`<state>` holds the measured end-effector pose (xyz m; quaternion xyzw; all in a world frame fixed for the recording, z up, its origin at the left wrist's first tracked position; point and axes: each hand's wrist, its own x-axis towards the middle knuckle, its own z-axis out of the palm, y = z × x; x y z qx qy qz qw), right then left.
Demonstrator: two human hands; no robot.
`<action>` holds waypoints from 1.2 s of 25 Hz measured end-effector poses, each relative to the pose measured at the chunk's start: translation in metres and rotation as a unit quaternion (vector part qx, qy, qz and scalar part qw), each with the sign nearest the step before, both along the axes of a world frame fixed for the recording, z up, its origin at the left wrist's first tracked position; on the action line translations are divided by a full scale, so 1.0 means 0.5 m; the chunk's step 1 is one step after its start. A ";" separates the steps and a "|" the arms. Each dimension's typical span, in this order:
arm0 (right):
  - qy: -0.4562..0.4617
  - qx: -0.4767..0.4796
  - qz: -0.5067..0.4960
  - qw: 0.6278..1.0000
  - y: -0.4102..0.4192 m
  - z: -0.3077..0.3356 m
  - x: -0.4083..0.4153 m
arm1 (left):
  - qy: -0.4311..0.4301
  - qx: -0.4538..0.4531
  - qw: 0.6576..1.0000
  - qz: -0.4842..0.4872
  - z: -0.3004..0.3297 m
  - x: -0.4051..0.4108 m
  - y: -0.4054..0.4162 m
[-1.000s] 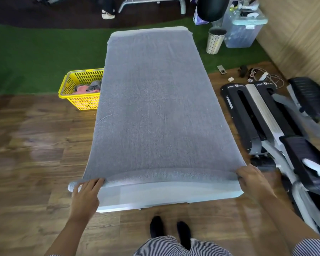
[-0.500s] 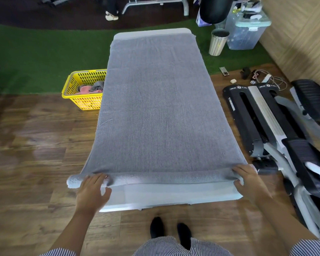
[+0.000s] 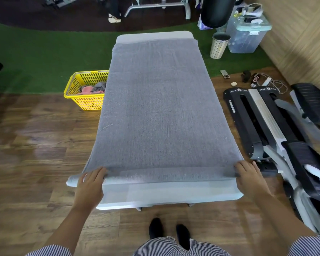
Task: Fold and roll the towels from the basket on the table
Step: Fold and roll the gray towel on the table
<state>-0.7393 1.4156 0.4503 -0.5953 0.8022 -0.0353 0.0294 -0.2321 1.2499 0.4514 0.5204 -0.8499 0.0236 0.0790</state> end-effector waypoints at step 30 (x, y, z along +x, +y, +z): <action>-0.074 0.093 -0.021 0.993 -0.027 0.018 -0.010 | 0.017 0.050 0.997 0.049 0.020 0.003 0.011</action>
